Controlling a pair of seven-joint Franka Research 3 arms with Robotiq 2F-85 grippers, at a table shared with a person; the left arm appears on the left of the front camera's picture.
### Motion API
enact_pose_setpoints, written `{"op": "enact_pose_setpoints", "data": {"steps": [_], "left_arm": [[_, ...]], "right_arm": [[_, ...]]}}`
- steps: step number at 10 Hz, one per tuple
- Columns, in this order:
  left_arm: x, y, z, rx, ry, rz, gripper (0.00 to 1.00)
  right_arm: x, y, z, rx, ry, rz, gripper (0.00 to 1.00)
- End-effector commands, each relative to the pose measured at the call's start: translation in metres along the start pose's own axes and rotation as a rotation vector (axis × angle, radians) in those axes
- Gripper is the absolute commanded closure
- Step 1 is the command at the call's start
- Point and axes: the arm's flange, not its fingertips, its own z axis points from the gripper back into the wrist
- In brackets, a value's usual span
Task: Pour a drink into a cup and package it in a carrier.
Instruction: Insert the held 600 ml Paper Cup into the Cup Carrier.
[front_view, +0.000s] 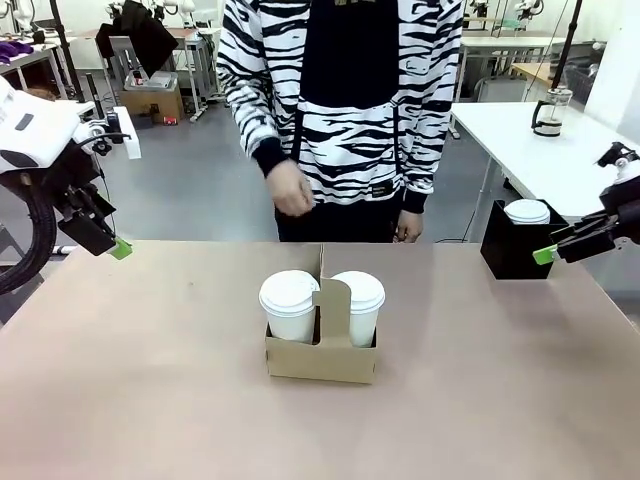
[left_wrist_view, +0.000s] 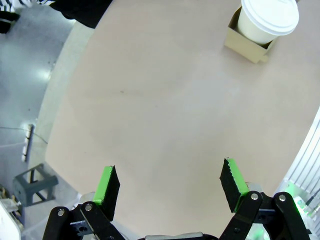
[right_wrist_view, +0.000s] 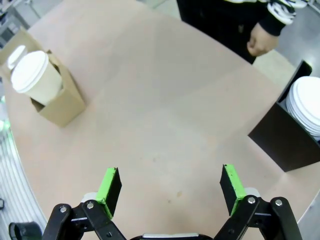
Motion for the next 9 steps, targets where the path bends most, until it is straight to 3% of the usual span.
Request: {"op": "enact_pose_setpoints", "data": {"steps": [1, 9], "left_arm": [[-0.0002, -0.0012, 0.0006, -0.002, -0.002, 0.015, 0.0], [-0.0002, -0.0012, 0.0006, -0.002, -0.002, 0.015, 0.0]], "right_arm": [[0.0011, -0.0031, 0.0013, 0.01, 0.005, 0.015, 0.0], [0.0011, -0.0031, 0.0013, 0.01, 0.005, 0.015, 0.0]]}}
